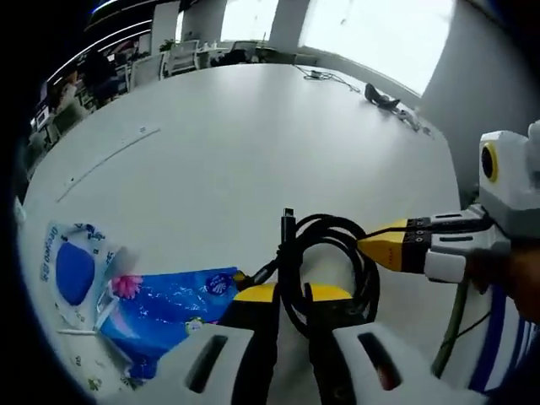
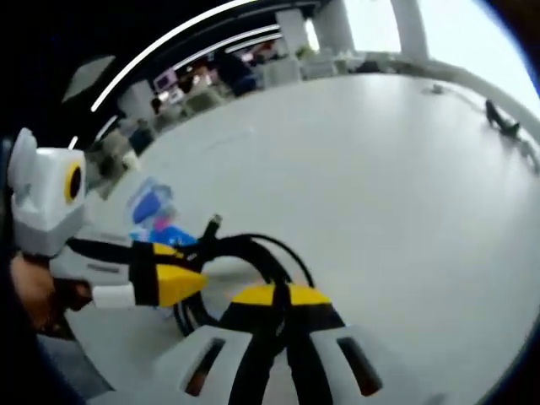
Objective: Arrange the tabletop items into an orderly group along one side of the table until the central work area is clear of visible clutter.
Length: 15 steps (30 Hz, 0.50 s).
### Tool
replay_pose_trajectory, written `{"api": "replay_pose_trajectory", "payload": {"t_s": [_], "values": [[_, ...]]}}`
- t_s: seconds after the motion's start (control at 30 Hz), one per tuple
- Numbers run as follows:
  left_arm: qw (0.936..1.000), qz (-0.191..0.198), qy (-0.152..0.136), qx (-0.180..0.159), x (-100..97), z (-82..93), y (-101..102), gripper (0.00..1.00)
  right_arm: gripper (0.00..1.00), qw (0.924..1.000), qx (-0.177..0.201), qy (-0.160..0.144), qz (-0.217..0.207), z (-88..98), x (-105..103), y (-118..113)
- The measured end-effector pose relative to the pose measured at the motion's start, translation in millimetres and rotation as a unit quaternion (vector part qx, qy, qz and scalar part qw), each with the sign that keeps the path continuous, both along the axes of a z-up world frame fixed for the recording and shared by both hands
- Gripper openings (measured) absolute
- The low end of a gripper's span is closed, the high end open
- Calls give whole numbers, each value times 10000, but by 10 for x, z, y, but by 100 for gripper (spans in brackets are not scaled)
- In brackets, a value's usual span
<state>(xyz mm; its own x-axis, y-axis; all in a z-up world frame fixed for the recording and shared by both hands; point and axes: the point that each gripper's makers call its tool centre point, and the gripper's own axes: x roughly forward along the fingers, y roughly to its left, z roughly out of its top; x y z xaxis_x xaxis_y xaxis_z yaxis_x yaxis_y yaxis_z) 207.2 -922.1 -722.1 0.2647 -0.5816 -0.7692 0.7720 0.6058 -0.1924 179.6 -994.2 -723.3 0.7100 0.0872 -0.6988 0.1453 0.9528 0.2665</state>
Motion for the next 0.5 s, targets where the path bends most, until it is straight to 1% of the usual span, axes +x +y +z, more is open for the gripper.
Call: {"api": "replay_pose_trajectory", "payload": {"t_s": [0.13,0.2,0.4,0.5], "values": [[9998,-130,19,178,-65,-112,11,14,0,10000,-39,49,55,-32,9,-2],[9997,-120,35,205,-93,-147,14,15,0,9999,-77,89,95,-56,0,0],[9997,-72,39,210,-116,-160,10,16,0,9999,-67,101,85,-86,-21,-11],[9997,-101,70,218,-123,-170,-5,19,0,9999,-72,98,70,-95,-14,-17]]}}
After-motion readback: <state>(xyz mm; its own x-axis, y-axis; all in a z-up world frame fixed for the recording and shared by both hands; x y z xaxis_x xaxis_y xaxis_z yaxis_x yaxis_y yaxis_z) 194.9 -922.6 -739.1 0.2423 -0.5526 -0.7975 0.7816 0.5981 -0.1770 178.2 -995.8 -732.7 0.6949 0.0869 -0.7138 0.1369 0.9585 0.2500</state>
